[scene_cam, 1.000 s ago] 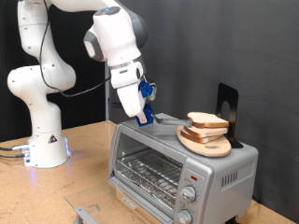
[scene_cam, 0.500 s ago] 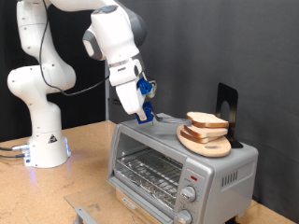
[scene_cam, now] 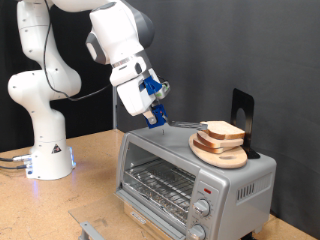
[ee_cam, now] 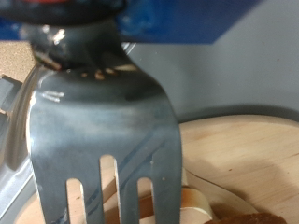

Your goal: Make a piece of toast with the oven

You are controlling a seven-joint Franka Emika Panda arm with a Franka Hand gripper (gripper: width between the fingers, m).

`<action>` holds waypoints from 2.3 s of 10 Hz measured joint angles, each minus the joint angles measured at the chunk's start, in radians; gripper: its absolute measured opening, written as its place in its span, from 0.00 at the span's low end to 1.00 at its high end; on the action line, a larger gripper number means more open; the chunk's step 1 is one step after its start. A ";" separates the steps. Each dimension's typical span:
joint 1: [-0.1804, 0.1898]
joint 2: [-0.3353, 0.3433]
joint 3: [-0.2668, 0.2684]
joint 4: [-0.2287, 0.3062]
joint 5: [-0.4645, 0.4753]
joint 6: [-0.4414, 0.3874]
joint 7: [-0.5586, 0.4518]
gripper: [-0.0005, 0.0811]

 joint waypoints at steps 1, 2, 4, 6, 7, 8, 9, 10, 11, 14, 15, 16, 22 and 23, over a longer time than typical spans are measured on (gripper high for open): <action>0.000 -0.009 -0.001 -0.006 0.000 -0.008 -0.002 0.53; 0.000 -0.018 -0.002 -0.009 -0.001 -0.031 -0.008 0.53; 0.000 -0.033 -0.003 -0.009 -0.009 -0.096 -0.025 0.53; 0.000 -0.036 0.000 -0.005 -0.038 -0.146 -0.025 0.53; 0.000 -0.036 0.003 -0.004 -0.046 -0.153 -0.025 0.53; 0.000 -0.036 0.007 -0.005 -0.047 -0.151 -0.025 0.53; 0.000 -0.036 0.009 -0.006 -0.047 -0.146 -0.025 0.53; 0.000 -0.037 0.011 -0.008 -0.046 -0.137 -0.025 0.53; 0.001 -0.039 0.014 -0.012 -0.040 -0.109 -0.025 0.53; 0.010 -0.067 0.019 -0.034 0.016 -0.024 -0.026 0.53; 0.011 -0.082 0.019 -0.039 0.020 -0.034 -0.029 0.53; 0.010 -0.097 0.019 -0.045 0.018 -0.064 -0.029 0.53; -0.015 -0.120 0.019 -0.057 -0.055 -0.189 0.026 0.53; -0.015 -0.118 0.019 -0.057 -0.066 -0.192 0.040 0.53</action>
